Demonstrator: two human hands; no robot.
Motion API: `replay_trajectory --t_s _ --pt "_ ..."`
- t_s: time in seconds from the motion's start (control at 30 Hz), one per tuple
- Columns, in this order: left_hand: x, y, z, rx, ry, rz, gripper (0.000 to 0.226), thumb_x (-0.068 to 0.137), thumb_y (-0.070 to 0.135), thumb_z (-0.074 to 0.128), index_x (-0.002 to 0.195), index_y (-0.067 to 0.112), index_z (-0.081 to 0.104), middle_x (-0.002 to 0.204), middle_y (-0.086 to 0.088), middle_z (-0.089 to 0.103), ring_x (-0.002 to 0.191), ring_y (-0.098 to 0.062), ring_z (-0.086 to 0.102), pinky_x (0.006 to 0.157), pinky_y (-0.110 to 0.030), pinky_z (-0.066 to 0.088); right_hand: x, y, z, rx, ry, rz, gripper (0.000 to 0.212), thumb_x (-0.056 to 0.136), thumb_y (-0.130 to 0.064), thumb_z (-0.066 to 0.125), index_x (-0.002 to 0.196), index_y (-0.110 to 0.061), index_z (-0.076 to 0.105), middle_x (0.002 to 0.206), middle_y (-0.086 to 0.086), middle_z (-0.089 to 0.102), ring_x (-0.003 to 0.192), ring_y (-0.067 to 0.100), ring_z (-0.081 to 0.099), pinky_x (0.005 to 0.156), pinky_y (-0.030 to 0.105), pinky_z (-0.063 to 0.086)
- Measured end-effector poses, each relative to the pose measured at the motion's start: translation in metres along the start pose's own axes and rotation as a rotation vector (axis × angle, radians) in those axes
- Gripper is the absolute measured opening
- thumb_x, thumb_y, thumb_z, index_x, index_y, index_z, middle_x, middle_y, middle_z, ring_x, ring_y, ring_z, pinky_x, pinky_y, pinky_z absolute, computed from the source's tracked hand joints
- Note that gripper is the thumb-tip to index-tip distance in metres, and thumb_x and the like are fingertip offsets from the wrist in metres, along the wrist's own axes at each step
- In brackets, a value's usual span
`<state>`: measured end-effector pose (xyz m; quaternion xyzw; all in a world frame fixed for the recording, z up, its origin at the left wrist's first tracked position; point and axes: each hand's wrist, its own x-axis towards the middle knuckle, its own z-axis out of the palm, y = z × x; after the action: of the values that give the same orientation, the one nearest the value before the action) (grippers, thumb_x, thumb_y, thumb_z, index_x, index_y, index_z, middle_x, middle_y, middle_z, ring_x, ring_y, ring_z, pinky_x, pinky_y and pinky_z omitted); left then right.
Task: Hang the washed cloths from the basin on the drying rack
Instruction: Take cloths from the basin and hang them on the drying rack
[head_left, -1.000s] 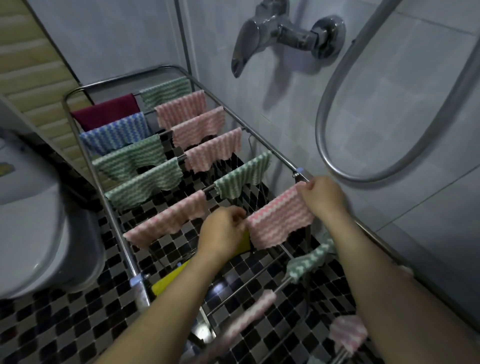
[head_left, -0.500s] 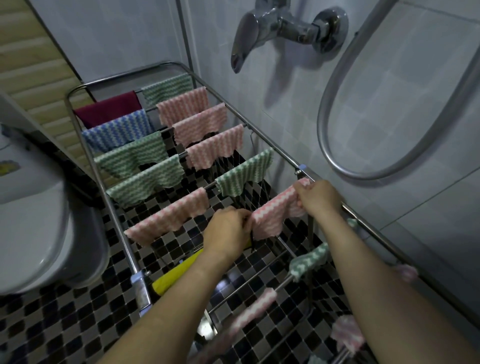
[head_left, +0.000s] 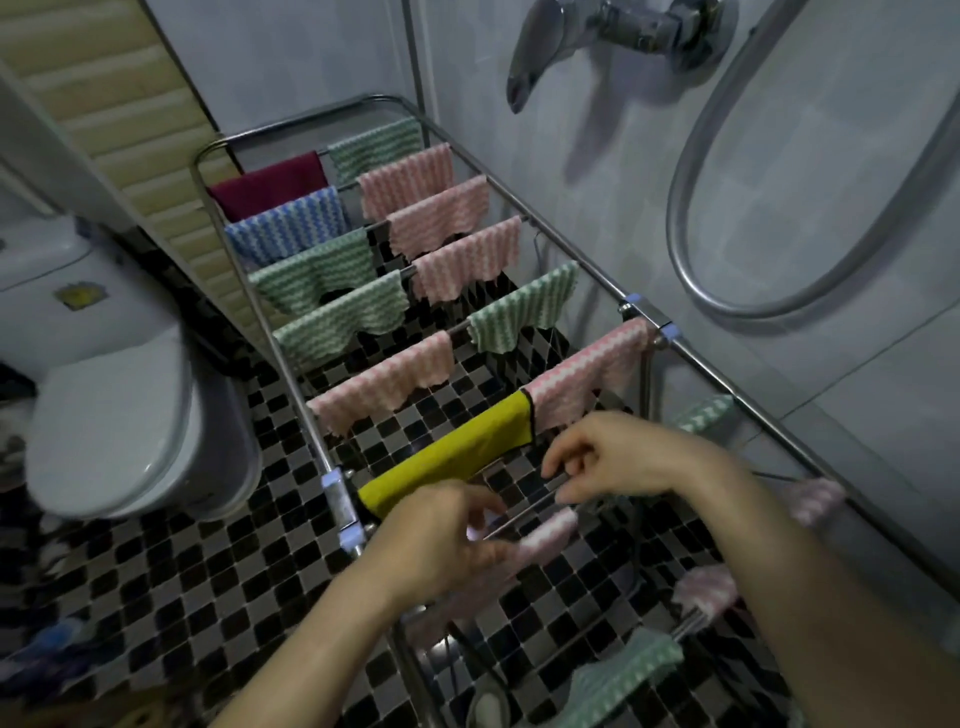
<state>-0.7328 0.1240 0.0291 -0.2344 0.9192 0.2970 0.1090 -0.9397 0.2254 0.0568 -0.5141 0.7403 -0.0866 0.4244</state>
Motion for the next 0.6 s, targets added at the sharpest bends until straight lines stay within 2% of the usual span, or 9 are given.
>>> replay_trajectory --t_s 0.07,0.17,0.27,0.37,0.5,0.6 --pt "-0.018 -0.005 0.009 0.006 -0.009 0.031 0.04 0.08 0.054 0.066 0.117 0.04 0.059 0.105 0.018 0.059 0.09 -0.002 0.055 0.074 -0.022 0.047 -0.007 -0.011 0.019 -0.058 -0.027 -0.022 0.028 0.08 -0.034 0.075 0.107 -0.029 0.071 0.083 -0.014 0.058 0.071 -0.006 0.055 0.06 0.01 0.042" --pt "-0.035 -0.008 0.019 0.025 -0.001 0.076 0.025 0.089 0.045 0.059 0.113 0.039 0.059 0.104 0.016 0.058 0.089 -0.002 0.055 0.071 -0.019 0.047 -0.012 -0.017 0.042 -0.08 0.004 -0.012 0.02 0.08 -0.037 0.074 0.099 -0.03 0.073 0.093 -0.014 0.061 0.087 0.006 0.057 0.078 0.026 0.051" --pt "-0.043 -0.01 0.03 0.055 0.03 0.07 0.022 0.092 0.034 0.055 0.114 0.039 0.056 0.103 0.011 0.059 0.091 -0.008 0.058 0.073 -0.027 0.052 -0.009 -0.01 0.055 -0.086 0.144 0.019 0.008 0.081 -0.031 0.074 0.089 -0.03 0.075 0.088 -0.016 0.061 0.085 0.005 0.059 0.079 0.027 0.052" --pt "-0.049 -0.016 0.036 0.111 0.094 0.072 0.025 0.091 0.026 0.056 0.114 0.037 0.056 0.101 0.007 0.063 0.091 -0.014 0.061 0.075 -0.033 0.053 -0.012 -0.009 0.06 -0.115 0.231 0.03 0.007 0.085 -0.023 0.071 0.088 -0.026 0.076 0.087 -0.014 0.063 0.083 0.004 0.06 0.079 0.025 0.052" --pt "-0.062 -0.017 0.041 0.09 0.157 0.087 0.026 0.096 0.026 0.051 0.12 0.032 0.057 0.107 0.005 0.063 0.094 -0.014 0.061 0.077 -0.029 0.052 -0.02 -0.014 0.068 -0.138 0.329 0.055 0.01 0.088 -0.021 0.067 0.092 -0.021 0.077 0.094 -0.007 0.067 0.086 0.008 0.061 0.084 0.027 0.051" --pt "-0.07 -0.019 0.044 0.091 0.186 0.085 0.022 0.098 0.026 0.048 0.117 0.028 0.057 0.107 0.003 0.063 0.093 -0.015 0.059 0.078 -0.03 0.052 -0.023 -0.019 0.076 -0.137 0.349 0.096 0.014 0.091 -0.02 0.062 0.096 -0.018 0.076 0.099 -0.002 0.07 0.09 0.013 0.063 0.087 0.032 0.052"
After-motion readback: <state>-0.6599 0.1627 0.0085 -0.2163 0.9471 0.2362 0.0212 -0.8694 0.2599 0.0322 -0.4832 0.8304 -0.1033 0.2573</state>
